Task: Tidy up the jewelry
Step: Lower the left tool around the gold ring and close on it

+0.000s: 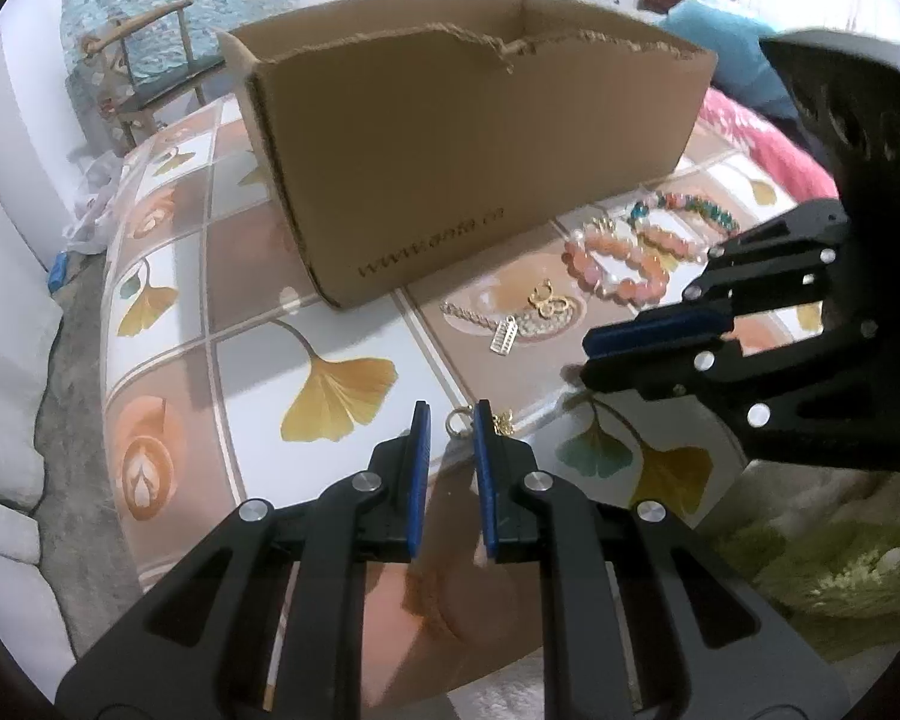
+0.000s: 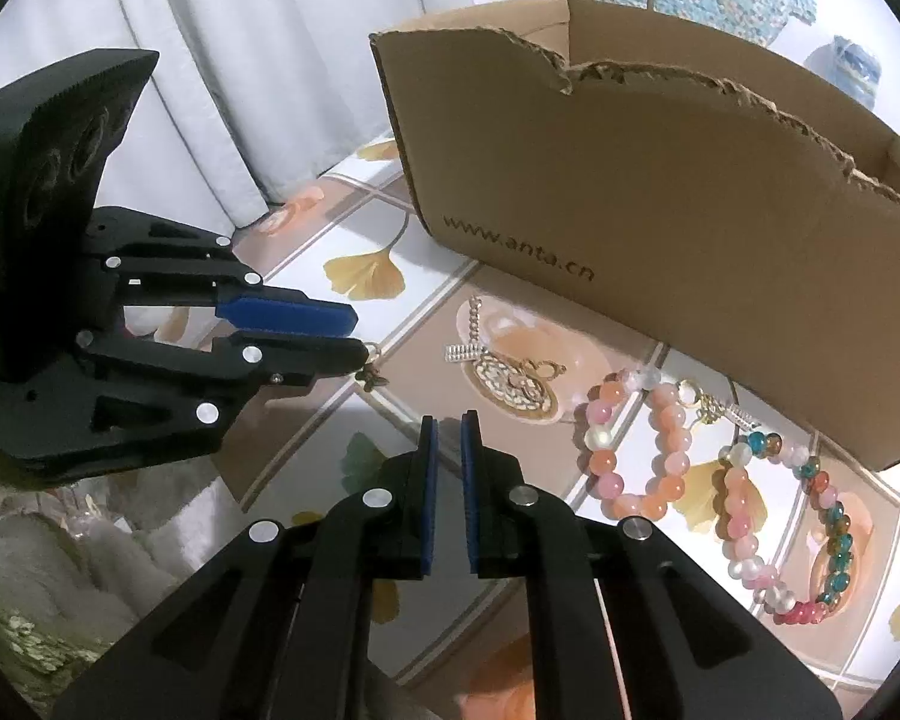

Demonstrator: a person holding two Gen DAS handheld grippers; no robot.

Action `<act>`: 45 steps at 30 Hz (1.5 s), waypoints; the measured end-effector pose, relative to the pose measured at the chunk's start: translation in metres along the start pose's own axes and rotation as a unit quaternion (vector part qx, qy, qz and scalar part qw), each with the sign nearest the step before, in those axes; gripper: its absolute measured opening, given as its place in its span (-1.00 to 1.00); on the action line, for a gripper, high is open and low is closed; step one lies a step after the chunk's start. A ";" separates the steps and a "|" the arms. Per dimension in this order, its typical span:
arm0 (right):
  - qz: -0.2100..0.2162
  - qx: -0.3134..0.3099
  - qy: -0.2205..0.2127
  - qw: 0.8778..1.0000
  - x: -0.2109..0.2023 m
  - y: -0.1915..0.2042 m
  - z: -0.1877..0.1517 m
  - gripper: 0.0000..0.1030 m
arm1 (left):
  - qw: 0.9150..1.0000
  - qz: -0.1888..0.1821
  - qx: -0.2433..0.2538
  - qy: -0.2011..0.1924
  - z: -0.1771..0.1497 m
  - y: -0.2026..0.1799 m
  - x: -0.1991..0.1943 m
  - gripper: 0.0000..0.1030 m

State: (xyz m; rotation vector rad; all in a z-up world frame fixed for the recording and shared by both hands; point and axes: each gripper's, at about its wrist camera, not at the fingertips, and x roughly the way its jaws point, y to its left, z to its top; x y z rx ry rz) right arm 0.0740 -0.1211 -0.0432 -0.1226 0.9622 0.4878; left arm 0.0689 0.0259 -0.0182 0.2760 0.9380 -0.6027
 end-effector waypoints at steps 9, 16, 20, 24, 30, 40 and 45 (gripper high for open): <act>0.024 -0.027 -0.006 0.999 0.010 0.019 0.014 -0.71 | 1.000 0.010 -0.012 0.003 0.000 0.005 0.006 -0.74; 0.023 -0.053 -0.005 0.998 0.020 0.029 0.018 -0.55 | 1.000 0.013 -0.016 0.002 0.000 0.007 0.007 -0.74; 0.015 -0.064 -0.003 0.998 0.028 0.031 0.021 -0.55 | 1.000 0.013 -0.020 0.001 -0.001 0.008 0.006 -0.74; 0.011 -0.066 -0.002 0.998 0.033 0.032 0.023 -0.56 | 1.000 0.015 -0.022 0.001 -0.002 0.009 0.006 -0.73; 0.006 -0.075 0.001 0.997 0.031 0.033 0.020 -0.62 | 1.000 0.014 -0.025 -0.001 -0.003 0.011 0.005 -0.74; 0.008 -0.072 0.004 0.997 0.027 0.029 0.020 -0.84 | 1.000 0.014 -0.026 -0.001 -0.003 0.011 0.005 -0.73; -0.003 -0.058 0.008 0.998 0.019 0.020 0.014 -0.84 | 1.000 0.012 -0.029 -0.003 -0.004 0.012 0.004 -0.74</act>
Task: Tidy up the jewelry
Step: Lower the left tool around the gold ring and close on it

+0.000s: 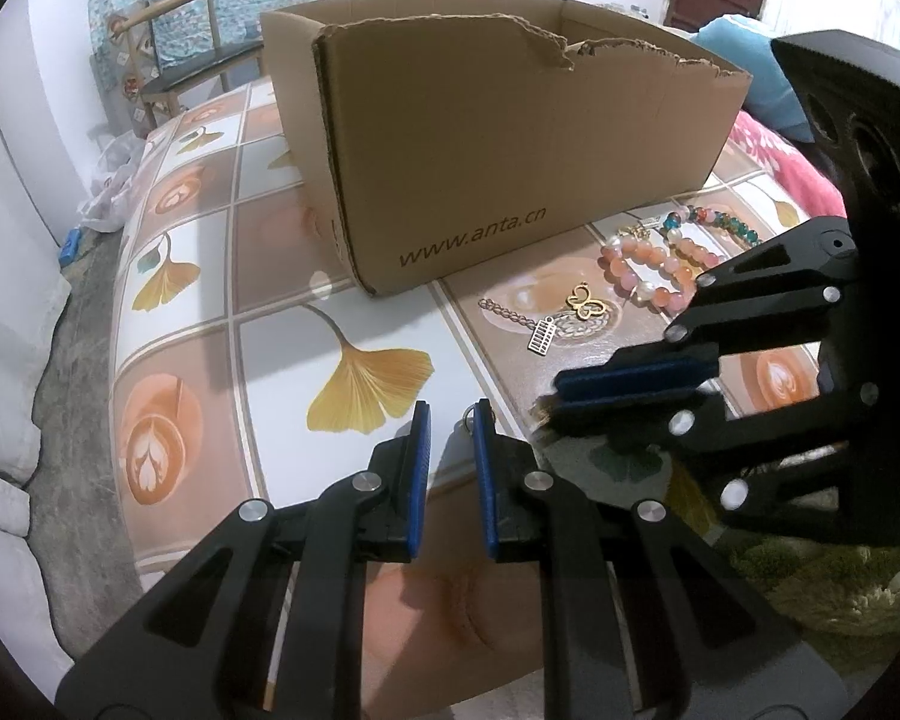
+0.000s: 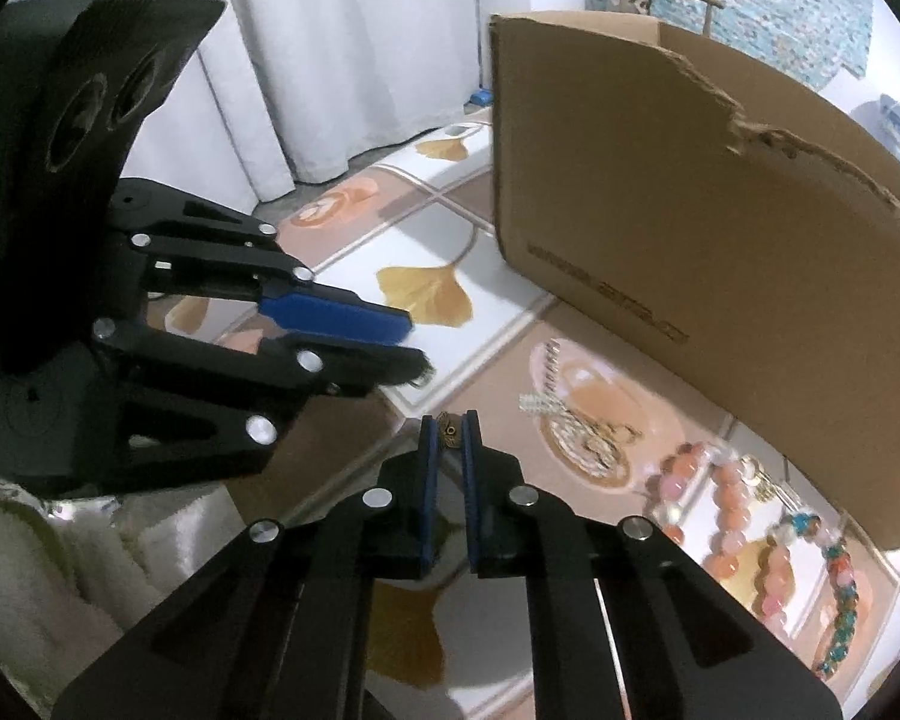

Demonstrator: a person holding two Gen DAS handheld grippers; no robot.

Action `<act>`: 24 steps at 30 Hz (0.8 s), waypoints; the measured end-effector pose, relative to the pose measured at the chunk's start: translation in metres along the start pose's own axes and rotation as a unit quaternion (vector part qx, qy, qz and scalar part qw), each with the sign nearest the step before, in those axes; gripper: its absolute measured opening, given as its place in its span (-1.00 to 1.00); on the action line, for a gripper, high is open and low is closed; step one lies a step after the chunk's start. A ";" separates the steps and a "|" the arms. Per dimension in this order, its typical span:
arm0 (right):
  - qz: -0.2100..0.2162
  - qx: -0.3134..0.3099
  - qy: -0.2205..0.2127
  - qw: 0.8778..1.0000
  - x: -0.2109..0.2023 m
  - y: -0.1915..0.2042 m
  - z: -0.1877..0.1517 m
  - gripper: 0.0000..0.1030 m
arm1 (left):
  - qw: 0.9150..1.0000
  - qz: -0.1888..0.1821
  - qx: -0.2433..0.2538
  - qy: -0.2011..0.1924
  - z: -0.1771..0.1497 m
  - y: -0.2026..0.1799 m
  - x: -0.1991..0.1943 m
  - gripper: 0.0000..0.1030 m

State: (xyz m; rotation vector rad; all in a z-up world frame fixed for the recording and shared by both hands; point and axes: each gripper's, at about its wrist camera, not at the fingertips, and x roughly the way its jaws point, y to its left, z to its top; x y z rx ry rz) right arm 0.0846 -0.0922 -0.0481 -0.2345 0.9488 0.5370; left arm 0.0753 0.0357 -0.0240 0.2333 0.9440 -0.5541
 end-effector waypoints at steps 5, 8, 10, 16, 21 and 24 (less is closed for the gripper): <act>-0.015 0.023 0.011 1.000 -0.013 -0.013 -0.013 -0.84 | 1.000 -0.011 -0.002 0.003 -0.003 -0.004 -0.003 -0.74; -0.014 0.043 0.011 0.999 -0.019 -0.021 -0.020 -0.84 | 1.000 -0.015 -0.004 0.005 -0.003 -0.007 -0.004 -0.71; -0.012 0.051 0.009 0.999 -0.020 -0.024 -0.022 -0.84 | 1.000 -0.020 -0.013 0.003 -0.001 -0.007 -0.006 -0.58; -0.009 0.055 0.003 0.998 -0.022 -0.025 -0.024 -0.84 | 1.000 -0.010 -0.012 0.015 0.006 -0.013 0.002 -0.55; -0.006 0.056 -0.001 0.998 -0.023 -0.027 -0.024 -0.84 | 1.000 0.018 0.006 0.021 0.009 -0.020 0.005 -0.55; -0.005 0.059 -0.004 0.998 -0.023 -0.029 -0.023 -0.84 | 0.999 0.023 0.006 0.024 0.009 -0.022 0.006 -0.59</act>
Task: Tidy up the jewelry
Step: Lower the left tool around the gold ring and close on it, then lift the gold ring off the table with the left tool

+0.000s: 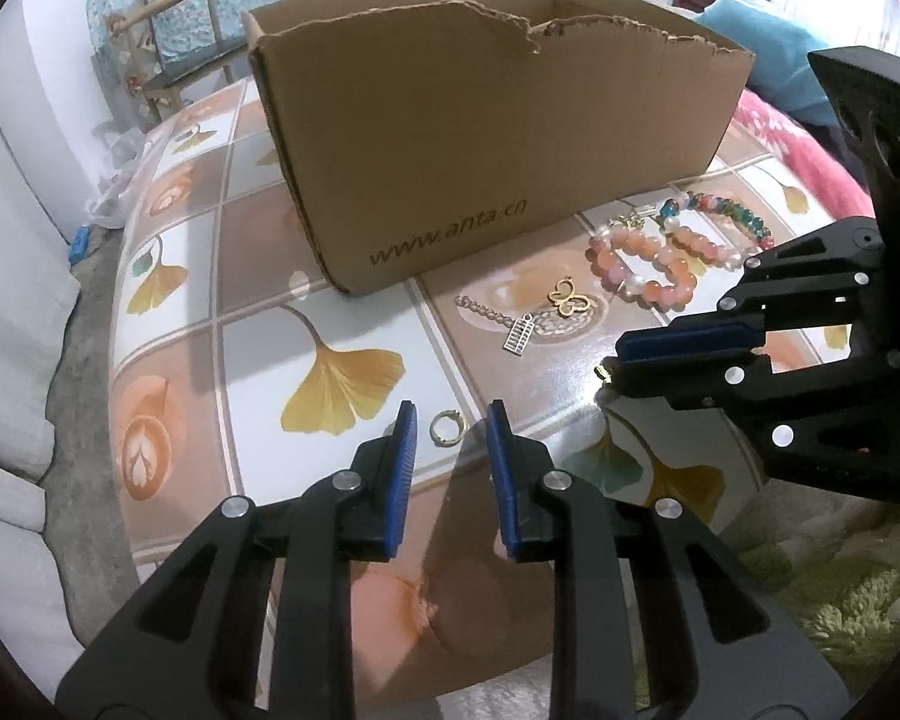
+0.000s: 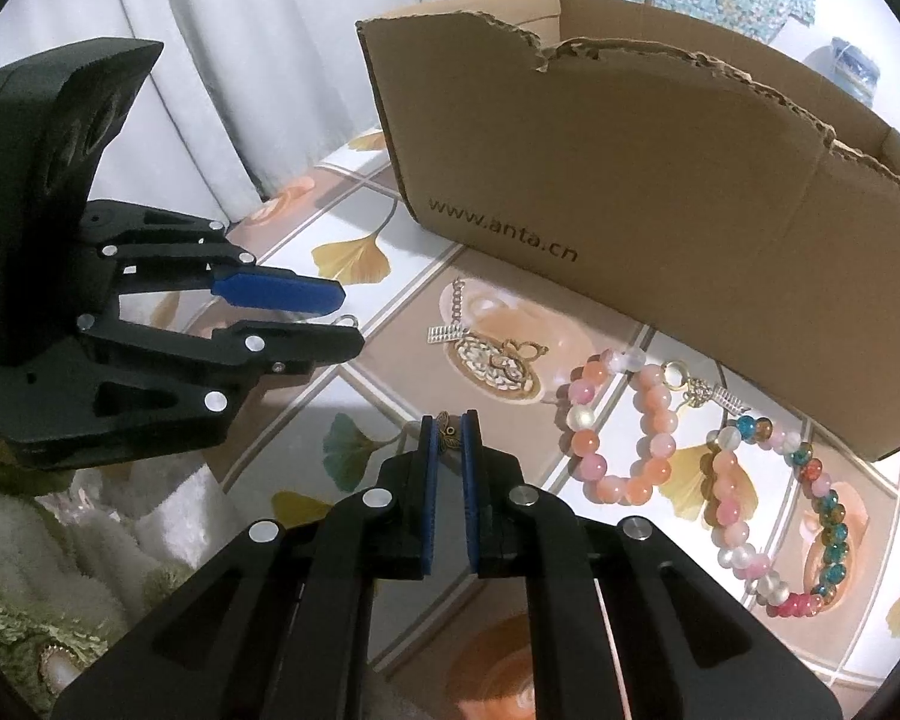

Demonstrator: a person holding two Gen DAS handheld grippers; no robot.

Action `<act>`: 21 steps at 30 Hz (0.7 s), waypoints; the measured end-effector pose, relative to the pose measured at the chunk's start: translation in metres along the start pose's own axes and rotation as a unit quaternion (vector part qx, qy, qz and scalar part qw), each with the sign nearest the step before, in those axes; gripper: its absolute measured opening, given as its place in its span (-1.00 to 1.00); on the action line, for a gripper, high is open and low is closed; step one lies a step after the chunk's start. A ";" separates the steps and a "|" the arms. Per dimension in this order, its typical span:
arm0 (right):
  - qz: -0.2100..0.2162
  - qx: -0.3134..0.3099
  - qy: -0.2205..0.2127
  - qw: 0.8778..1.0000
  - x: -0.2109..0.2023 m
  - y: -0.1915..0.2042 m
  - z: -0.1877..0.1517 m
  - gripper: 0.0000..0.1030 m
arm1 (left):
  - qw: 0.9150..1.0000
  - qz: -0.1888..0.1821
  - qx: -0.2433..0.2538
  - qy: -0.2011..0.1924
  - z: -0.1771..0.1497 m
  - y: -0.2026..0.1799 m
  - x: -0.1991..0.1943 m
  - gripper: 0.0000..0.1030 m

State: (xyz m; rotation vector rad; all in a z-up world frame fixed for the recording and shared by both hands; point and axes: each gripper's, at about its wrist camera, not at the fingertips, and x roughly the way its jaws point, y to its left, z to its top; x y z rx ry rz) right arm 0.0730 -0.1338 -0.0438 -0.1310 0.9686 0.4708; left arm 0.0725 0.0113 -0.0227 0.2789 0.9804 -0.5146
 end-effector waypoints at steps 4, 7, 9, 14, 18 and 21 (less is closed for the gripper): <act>0.002 0.003 -0.003 1.000 -0.002 -0.001 -0.001 -0.84 | 1.000 0.004 -0.009 0.003 0.000 0.003 -0.001 -0.78; 0.005 0.005 -0.007 1.000 -0.003 -0.002 -0.001 -0.84 | 1.000 0.000 -0.016 0.002 -0.002 0.008 -0.002 -0.80; 0.010 0.010 -0.010 1.000 -0.004 -0.004 -0.002 -0.84 | 1.000 0.005 -0.011 0.001 -0.003 0.007 -0.002 -0.81; 0.019 0.023 -0.016 0.999 -0.009 -0.008 -0.004 -0.84 | 1.000 0.005 -0.016 -0.008 -0.005 0.007 -0.004 -0.82; 0.017 0.023 -0.024 0.999 -0.016 -0.006 -0.004 -0.84 | 1.000 0.010 -0.017 -0.018 -0.006 0.006 -0.011 -1.00; 0.014 0.021 -0.032 0.999 -0.023 -0.004 -0.004 -0.84 | 1.000 0.013 -0.016 -0.022 -0.008 0.005 -0.014 -1.00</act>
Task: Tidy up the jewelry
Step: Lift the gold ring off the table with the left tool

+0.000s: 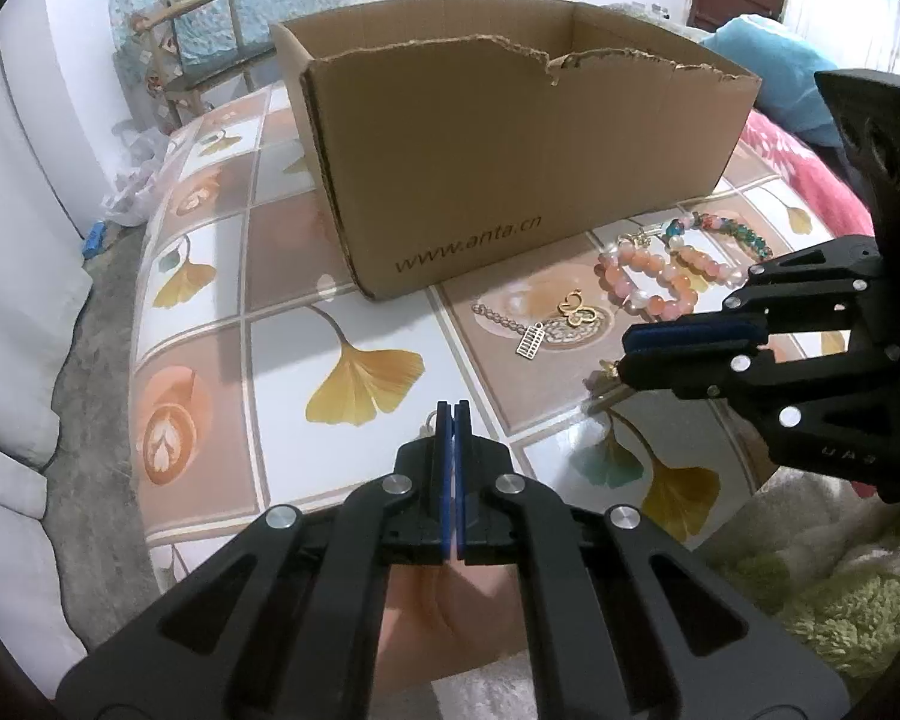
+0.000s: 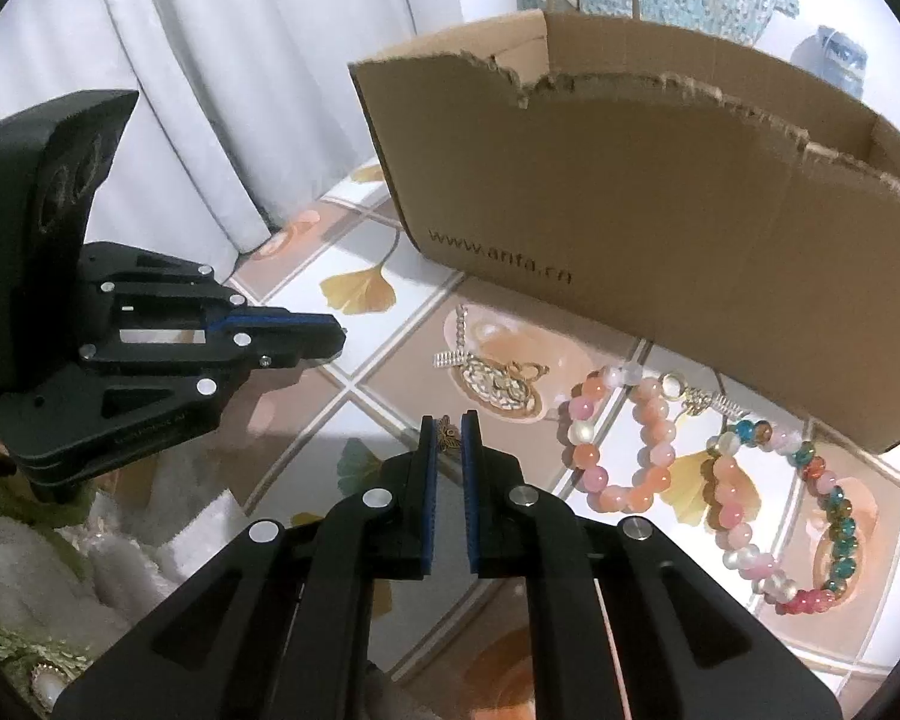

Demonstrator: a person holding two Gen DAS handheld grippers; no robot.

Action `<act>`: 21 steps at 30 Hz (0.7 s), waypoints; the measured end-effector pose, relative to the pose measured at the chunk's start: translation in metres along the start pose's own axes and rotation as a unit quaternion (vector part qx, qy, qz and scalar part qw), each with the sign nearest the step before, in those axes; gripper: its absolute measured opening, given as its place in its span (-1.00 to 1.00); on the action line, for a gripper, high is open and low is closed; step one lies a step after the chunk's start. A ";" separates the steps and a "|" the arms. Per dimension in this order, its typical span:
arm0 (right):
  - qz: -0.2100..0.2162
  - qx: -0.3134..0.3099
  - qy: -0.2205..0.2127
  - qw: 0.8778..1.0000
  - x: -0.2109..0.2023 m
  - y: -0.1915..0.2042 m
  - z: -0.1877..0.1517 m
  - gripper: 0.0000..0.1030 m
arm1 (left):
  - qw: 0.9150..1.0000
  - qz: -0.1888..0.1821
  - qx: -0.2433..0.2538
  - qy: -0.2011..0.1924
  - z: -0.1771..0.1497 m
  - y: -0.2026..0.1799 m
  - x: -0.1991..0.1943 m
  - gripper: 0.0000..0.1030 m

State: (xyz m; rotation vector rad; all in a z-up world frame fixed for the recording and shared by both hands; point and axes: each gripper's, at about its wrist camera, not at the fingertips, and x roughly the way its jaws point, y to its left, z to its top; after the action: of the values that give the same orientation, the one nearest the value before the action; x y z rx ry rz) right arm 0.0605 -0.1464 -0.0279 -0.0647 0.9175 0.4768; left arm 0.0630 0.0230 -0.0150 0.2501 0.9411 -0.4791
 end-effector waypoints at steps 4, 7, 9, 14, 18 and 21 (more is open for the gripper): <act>-0.006 -0.005 -0.006 1.000 -0.005 0.003 0.000 -0.84 | 1.000 0.000 -0.003 -0.003 -0.003 -0.001 -0.002 -1.00; -0.007 -0.007 -0.008 1.000 -0.008 0.004 0.000 -0.84 | 1.000 -0.003 -0.006 -0.001 -0.005 -0.002 -0.004 -0.99; -0.007 -0.009 -0.008 1.000 -0.007 0.006 -0.001 -0.84 | 1.000 -0.001 -0.006 -0.001 -0.006 -0.002 -0.005 -0.98; -0.005 -0.009 -0.009 1.000 -0.007 0.007 -0.001 -0.84 | 1.000 -0.001 -0.012 0.004 -0.006 0.001 -0.004 -0.93; -0.005 -0.007 -0.008 1.000 -0.005 0.007 -0.001 -0.84 | 1.000 -0.005 -0.018 0.002 -0.008 0.003 -0.007 -0.66; -0.002 -0.005 -0.006 1.000 -0.004 0.006 -0.002 -0.84 | 1.000 -0.004 -0.019 0.005 -0.009 0.004 -0.006 -0.57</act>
State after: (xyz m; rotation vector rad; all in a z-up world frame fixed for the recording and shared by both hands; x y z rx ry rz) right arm 0.0549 -0.1434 -0.0250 -0.0719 0.9026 0.4782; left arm 0.0555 0.0321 -0.0154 0.2149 0.9601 -0.4675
